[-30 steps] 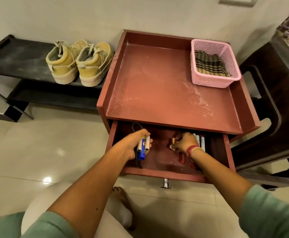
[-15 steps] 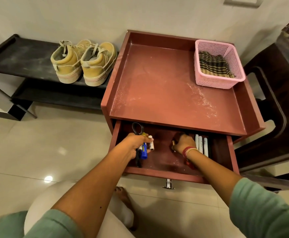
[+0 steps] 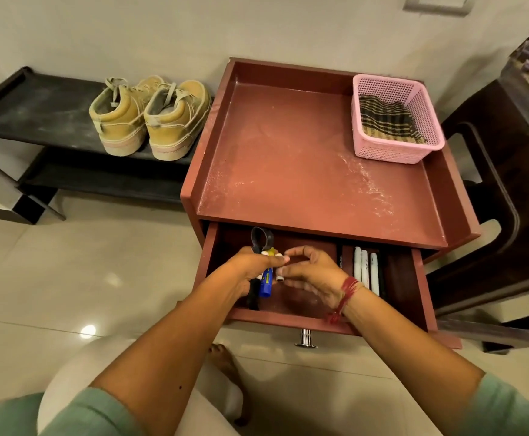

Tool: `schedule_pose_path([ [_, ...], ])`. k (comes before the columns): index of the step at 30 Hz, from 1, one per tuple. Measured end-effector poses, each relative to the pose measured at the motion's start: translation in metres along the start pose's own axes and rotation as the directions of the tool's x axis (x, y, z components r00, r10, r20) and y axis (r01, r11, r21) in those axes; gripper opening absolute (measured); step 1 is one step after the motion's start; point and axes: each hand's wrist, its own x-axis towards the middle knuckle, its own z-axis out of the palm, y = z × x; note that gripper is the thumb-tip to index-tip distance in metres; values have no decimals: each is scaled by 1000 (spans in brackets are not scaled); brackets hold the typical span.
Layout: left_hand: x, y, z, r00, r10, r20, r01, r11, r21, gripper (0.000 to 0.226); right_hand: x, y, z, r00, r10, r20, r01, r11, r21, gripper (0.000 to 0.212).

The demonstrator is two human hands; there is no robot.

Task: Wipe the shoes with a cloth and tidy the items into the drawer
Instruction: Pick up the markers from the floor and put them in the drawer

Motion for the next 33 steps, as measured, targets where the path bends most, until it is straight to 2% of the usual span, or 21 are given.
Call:
schedule_pose_path([
  [3, 3, 2, 2, 999, -16, -38, 14, 999, -38, 9, 7, -4, -6, 997, 8, -75, -15, 996, -89, 40],
  [5, 7, 4, 0, 997, -32, -69, 26, 996, -84, 8, 23, -9, -24, 978, -47, -202, -30, 932, -362, 44],
  [6, 8, 5, -1, 996, -41, -74, 34, 995, -94, 9, 31, -13, -34, 964, -97, -246, -59, 828, -558, 42],
  [7, 8, 5, -2, 996, -48, -74, 41, 994, -103, 9, 39, -15, -44, 953, -139, -268, -108, 672, -732, 37],
  [8, 7, 6, -3, 996, -57, -67, 49, 992, -114, 9, 44, -16, -49, 952, -156, -265, -148, 523, -839, 30],
  [9, 7, 7, -4, 996, -65, -60, 57, 991, -124, 9, 49, -15, -52, 955, -162, -247, -158, 424, -892, 23],
  [10, 7, 8, -4, 996, -68, -54, 60, 989, -135, 10, 52, -13, -51, 959, -174, -224, -143, 385, -912, 17],
  [15, 7, 8, -2, 998, -44, -47, 37, 989, -144, 12, 72, 8, -40, 936, -292, -197, -57, 427, -903, 8],
  [19, 9, 7, -4, 999, -19, -45, 13, 992, -129, 7, 79, 20, -49, 930, -325, -174, -87, 267, -960, 25],
  [21, 12, 6, -6, 998, -8, -56, 0, 992, -126, 14, 78, 22, -56, 923, -321, -213, -116, 296, -948, 28],
  [24, 14, 4, -6, 999, 9, -50, -14, 995, -99, 22, 69, 18, -64, 909, -302, -286, -155, 392, -907, 27],
  [26, 12, 5, -5, 999, 11, -36, -14, 996, -88, 29, 58, 12, -59, 900, -322, -295, -95, 513, -853, 20],
  [28, 11, 5, -5, 999, 17, -45, -21, 996, -89, 39, 41, 7, -42, 904, -322, -283, 31, 708, -706, 13],
  [30, 11, 5, -3, 998, 22, -58, -28, 995, -98, 38, 22, 4, -21, 953, -220, -207, 105, 884, -455, 10],
  [31, 10, 5, -1, 998, 20, -66, -26, 995, -94, 32, 13, 2, -10, 979, -150, -139, 99, 942, -321, 9],
  [33, 9, 7, 1, 997, 4, -75, -10, 997, -74, 26, 5, 2, 3, 995, -89, -53, 78, 980, -183, 14],
])
